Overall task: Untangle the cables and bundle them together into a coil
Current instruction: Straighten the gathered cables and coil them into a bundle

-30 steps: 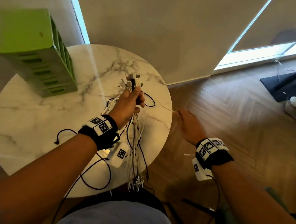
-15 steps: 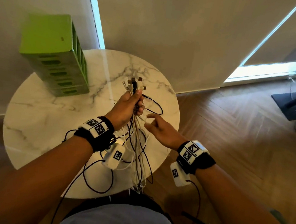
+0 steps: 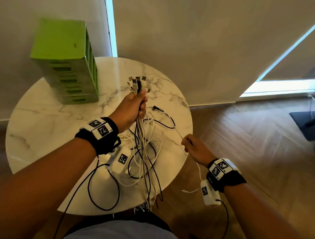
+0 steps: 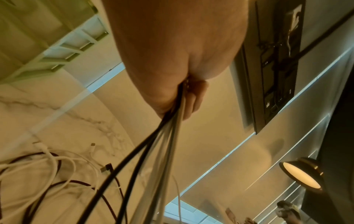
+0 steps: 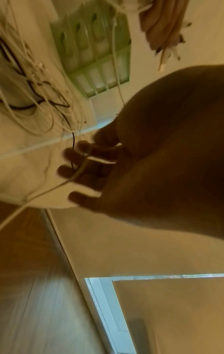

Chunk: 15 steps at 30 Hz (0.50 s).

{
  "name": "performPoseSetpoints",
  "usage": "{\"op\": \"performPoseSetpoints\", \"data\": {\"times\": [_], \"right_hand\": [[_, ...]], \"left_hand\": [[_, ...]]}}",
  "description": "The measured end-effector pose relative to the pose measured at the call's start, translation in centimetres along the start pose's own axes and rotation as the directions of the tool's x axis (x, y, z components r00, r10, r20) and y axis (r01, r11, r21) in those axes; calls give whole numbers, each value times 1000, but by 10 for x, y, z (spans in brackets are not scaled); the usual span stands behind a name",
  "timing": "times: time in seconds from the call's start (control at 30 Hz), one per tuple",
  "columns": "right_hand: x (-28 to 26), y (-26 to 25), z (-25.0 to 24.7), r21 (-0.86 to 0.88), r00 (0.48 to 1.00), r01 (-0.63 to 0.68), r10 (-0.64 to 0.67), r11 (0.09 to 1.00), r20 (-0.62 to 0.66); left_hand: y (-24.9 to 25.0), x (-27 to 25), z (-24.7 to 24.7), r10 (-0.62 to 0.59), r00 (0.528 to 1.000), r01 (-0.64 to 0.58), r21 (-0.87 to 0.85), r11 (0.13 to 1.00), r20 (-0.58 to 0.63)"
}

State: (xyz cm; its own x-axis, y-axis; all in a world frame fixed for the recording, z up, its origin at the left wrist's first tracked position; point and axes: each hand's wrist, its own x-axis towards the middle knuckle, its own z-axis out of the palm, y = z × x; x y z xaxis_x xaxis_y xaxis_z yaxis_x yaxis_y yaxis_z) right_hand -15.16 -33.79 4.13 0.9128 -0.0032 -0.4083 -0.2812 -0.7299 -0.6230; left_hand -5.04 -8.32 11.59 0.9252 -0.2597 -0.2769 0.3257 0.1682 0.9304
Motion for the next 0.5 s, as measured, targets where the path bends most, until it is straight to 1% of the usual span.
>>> {"op": "performPoseSetpoints", "data": {"times": [0.03, 0.07, 0.1, 0.13, 0.17, 0.23, 0.27, 0.3, 0.33, 0.4, 0.47, 0.5], "right_hand": [[-1, 5, -1, -52, 991, -86, 91, 995, 100], [-3, 6, -1, -87, 962, -161, 176, 983, 211], [-4, 3, 1, -80, 928, -203, 218, 976, 303], [-7, -7, 2, -32, 911, -210, 207, 977, 358], [-8, -19, 3, 38, 918, -177, 151, 984, 366], [-10, -55, 3, 153, 953, 1, -48, 988, 299], [-8, -72, 5, 191, 952, 99, -149, 977, 266], [-8, -88, 6, 231, 937, 174, -233, 957, 258], [-6, -101, 9, 258, 925, 198, -267, 946, 269], [-2, -112, 20, 343, 922, 155, -260, 927, 288], [2, -104, 34, 454, 932, 52, -206, 890, 297], [2, -96, 37, 497, 926, 1, -188, 868, 327]], "left_hand": [[3, 0, 1, -18, 1000, 19, -88, 996, 14], [5, -1, 2, -31, 999, 36, -141, 989, 38], [6, -1, 4, -39, 997, 50, -163, 985, 65], [8, -3, 7, -44, 994, 61, -174, 983, 96], [9, -5, 12, -49, 990, 72, -181, 981, 129], [12, -11, 21, -55, 977, 92, -178, 980, 207], [13, -14, 26, -56, 966, 99, -160, 982, 251], [15, -17, 30, -60, 954, 101, -128, 987, 295], [17, -20, 34, -65, 939, 101, -90, 991, 337], [21, -24, 40, -73, 903, 94, -27, 995, 424], [30, -26, 41, -83, 857, 91, 8, 996, 509], [34, -26, 38, -101, 832, 106, 23, 994, 546]]}}
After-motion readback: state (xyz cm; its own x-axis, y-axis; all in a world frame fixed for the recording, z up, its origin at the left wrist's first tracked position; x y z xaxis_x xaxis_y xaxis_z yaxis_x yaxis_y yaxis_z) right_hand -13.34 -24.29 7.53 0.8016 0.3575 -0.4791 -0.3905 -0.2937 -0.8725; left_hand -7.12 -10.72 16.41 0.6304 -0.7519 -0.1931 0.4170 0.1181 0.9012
